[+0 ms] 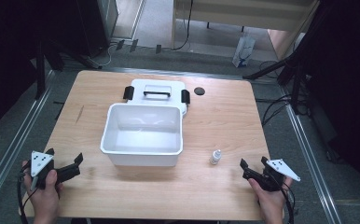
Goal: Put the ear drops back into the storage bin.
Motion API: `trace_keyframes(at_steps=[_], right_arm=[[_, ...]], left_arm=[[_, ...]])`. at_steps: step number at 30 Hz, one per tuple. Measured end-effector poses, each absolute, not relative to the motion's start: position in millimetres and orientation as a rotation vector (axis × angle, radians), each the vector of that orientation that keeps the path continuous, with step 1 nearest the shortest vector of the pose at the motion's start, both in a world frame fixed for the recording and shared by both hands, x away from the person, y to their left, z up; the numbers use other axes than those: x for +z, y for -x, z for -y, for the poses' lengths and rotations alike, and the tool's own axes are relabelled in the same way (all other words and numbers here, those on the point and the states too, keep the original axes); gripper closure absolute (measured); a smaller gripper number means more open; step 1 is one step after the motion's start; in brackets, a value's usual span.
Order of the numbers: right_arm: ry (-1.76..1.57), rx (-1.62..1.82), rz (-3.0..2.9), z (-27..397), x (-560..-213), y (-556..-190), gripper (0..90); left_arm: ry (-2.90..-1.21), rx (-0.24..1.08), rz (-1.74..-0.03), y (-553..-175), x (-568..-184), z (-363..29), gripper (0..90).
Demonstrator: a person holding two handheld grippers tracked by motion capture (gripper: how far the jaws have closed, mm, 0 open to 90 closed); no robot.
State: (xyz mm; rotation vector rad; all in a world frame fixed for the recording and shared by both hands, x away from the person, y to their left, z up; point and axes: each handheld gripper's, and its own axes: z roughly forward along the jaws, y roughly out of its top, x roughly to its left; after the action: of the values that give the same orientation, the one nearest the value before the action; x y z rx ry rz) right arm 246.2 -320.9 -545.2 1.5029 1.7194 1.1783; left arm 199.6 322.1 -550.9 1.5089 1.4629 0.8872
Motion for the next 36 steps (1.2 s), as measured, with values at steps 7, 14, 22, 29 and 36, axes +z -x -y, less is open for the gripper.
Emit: trace_keyframes(at_steps=[7,14,22,29,36], right_arm=[[-1.531,1.187,-1.733,322.4,-543.4,-248.5,16.4],[-1.46,1.048,-1.903,314.3,-539.0,-253.2,17.5],[-1.333,0.847,-2.156,309.8,-519.1,-264.0,17.3],[-1.201,0.642,-2.368,301.3,-501.6,-276.7,17.1],[-1.021,0.421,-2.574,276.3,-476.5,-292.9,17.7]], left_arm=[[-1.51,0.89,-1.462,-199.4,-550.8,-322.1,0.0],[-1.506,0.878,-1.462,-199.2,-550.8,-323.3,0.0],[-1.511,0.877,-1.462,-199.6,-550.8,-323.0,0.0],[-1.508,0.873,-1.463,-199.8,-550.9,-323.4,0.0],[-1.511,0.876,-1.458,-199.7,-551.0,-322.5,0.0]])
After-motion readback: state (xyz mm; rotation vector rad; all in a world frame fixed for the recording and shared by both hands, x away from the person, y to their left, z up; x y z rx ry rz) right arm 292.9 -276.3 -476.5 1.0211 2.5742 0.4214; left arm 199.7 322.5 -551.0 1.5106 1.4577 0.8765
